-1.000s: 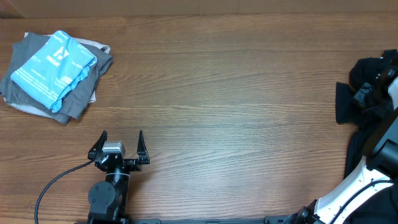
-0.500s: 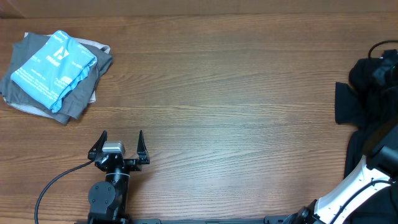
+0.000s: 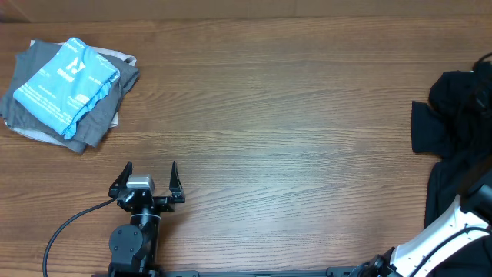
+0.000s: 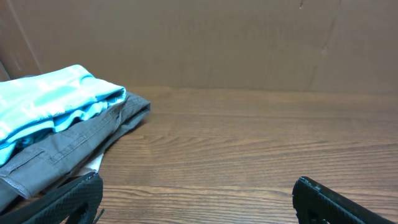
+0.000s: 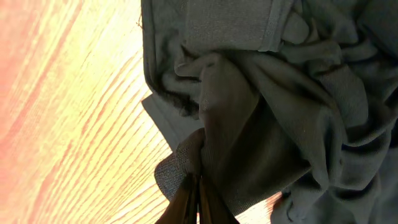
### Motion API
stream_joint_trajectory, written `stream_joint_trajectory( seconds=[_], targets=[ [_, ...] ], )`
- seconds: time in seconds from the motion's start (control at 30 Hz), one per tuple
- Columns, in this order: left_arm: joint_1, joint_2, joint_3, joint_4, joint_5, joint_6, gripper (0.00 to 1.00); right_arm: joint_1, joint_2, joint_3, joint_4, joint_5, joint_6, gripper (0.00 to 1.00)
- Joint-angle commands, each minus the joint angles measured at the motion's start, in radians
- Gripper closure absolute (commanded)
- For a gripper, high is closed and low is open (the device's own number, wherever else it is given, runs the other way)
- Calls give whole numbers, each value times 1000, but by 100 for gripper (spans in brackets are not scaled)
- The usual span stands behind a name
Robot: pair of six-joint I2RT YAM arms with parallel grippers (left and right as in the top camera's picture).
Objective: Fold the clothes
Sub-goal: 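Lift the black shirt with the right gripper and drag it leftward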
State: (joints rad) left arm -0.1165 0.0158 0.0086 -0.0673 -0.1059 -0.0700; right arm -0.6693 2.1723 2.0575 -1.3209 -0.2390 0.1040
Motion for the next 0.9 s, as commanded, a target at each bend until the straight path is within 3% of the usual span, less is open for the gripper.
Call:
stream_joint_trajectory(
  seconds=[0.0, 0.4, 0.87],
  targets=[
    [-5, -11, -4, 1, 2, 22, 0, -27, -89, 65, -2, -64, -6, 96],
    [-5, -11, -4, 1, 2, 22, 0, -52, -119, 432, -122, -134, -6, 96],
    [-5, -11, -4, 1, 2, 21, 0, -52, -119, 742, -130, -219, -29, 96]
  ],
)
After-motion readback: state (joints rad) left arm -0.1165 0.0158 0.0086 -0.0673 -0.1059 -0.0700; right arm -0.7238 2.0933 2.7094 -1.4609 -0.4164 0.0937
